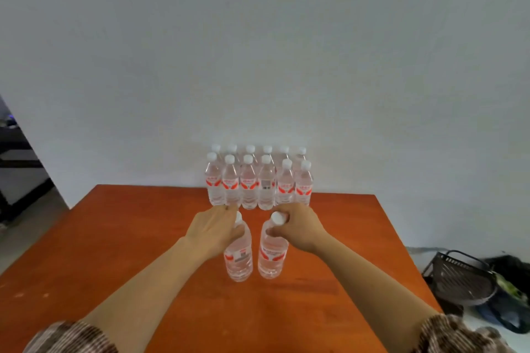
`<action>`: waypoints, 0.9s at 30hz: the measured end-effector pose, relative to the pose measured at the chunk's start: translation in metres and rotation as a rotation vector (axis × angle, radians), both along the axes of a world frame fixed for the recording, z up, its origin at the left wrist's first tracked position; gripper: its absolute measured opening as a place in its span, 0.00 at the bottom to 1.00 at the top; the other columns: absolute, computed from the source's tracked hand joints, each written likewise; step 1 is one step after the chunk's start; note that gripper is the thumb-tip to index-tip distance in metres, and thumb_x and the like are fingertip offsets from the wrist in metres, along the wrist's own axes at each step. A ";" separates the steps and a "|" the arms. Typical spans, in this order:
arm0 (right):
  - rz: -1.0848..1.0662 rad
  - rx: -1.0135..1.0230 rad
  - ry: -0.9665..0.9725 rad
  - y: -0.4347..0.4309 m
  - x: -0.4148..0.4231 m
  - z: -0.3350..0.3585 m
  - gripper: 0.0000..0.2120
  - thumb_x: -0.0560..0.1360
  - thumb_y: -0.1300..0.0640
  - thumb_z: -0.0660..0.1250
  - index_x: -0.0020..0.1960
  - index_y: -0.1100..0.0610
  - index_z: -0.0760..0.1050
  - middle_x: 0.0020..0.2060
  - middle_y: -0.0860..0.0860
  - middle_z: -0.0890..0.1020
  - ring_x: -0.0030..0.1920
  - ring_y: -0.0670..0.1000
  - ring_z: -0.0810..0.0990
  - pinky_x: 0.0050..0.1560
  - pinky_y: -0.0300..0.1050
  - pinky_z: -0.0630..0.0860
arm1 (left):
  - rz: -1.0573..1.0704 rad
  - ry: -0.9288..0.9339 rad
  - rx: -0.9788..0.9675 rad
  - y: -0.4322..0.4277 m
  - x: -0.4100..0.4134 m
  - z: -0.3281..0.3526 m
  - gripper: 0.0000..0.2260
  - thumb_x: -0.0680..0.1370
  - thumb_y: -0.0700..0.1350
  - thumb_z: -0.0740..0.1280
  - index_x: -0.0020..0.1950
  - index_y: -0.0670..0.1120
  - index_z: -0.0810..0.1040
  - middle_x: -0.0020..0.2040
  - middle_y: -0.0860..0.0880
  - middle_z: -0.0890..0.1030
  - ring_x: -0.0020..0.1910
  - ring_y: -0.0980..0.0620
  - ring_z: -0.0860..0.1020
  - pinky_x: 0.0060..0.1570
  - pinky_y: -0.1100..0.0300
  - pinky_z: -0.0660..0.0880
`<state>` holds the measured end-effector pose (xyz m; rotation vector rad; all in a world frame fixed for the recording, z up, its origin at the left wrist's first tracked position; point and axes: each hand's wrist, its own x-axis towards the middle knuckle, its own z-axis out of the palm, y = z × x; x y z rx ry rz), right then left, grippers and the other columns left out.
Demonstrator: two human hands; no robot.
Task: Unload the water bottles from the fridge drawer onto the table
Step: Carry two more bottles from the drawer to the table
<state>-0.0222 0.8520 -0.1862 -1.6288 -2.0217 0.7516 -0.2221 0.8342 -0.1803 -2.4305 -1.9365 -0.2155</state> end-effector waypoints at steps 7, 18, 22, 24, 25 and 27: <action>-0.041 -0.045 -0.008 0.089 -0.072 -0.016 0.22 0.68 0.53 0.76 0.61 0.53 0.79 0.56 0.49 0.83 0.53 0.50 0.81 0.54 0.48 0.79 | -0.124 0.005 -0.064 0.102 -0.071 -0.014 0.20 0.80 0.55 0.60 0.69 0.48 0.65 0.63 0.48 0.78 0.53 0.46 0.79 0.42 0.58 0.70; -0.135 -0.090 -0.066 0.189 -0.147 -0.037 0.20 0.68 0.56 0.74 0.59 0.49 0.80 0.53 0.49 0.84 0.51 0.51 0.81 0.47 0.45 0.78 | -0.178 -0.117 -0.198 0.218 -0.137 -0.039 0.15 0.78 0.50 0.64 0.60 0.44 0.69 0.57 0.43 0.78 0.54 0.42 0.77 0.47 0.53 0.70; -0.135 -0.095 -0.074 0.212 -0.160 -0.045 0.18 0.68 0.59 0.73 0.58 0.51 0.80 0.53 0.49 0.84 0.52 0.51 0.81 0.47 0.44 0.76 | -0.195 -0.139 -0.231 0.243 -0.148 -0.048 0.15 0.78 0.50 0.65 0.61 0.44 0.70 0.57 0.45 0.78 0.54 0.44 0.78 0.47 0.53 0.73; -0.137 -0.099 -0.082 0.221 -0.163 -0.048 0.17 0.68 0.59 0.73 0.57 0.51 0.80 0.53 0.49 0.84 0.52 0.52 0.80 0.48 0.44 0.75 | -0.199 -0.133 -0.233 0.251 -0.150 -0.052 0.15 0.78 0.50 0.65 0.61 0.44 0.69 0.56 0.45 0.77 0.53 0.44 0.77 0.45 0.54 0.72; -0.140 -0.101 -0.082 0.224 -0.164 -0.050 0.17 0.68 0.59 0.72 0.57 0.51 0.80 0.53 0.49 0.83 0.52 0.52 0.80 0.48 0.44 0.75 | -0.202 -0.136 -0.235 0.254 -0.151 -0.053 0.14 0.78 0.50 0.64 0.60 0.44 0.69 0.56 0.45 0.77 0.52 0.44 0.77 0.44 0.55 0.71; -0.150 -0.103 -0.074 0.230 -0.167 -0.052 0.17 0.68 0.59 0.73 0.56 0.51 0.80 0.52 0.49 0.83 0.51 0.52 0.80 0.48 0.44 0.74 | -0.206 -0.150 -0.240 0.260 -0.152 -0.056 0.13 0.78 0.49 0.64 0.59 0.44 0.69 0.55 0.45 0.77 0.50 0.44 0.78 0.45 0.53 0.73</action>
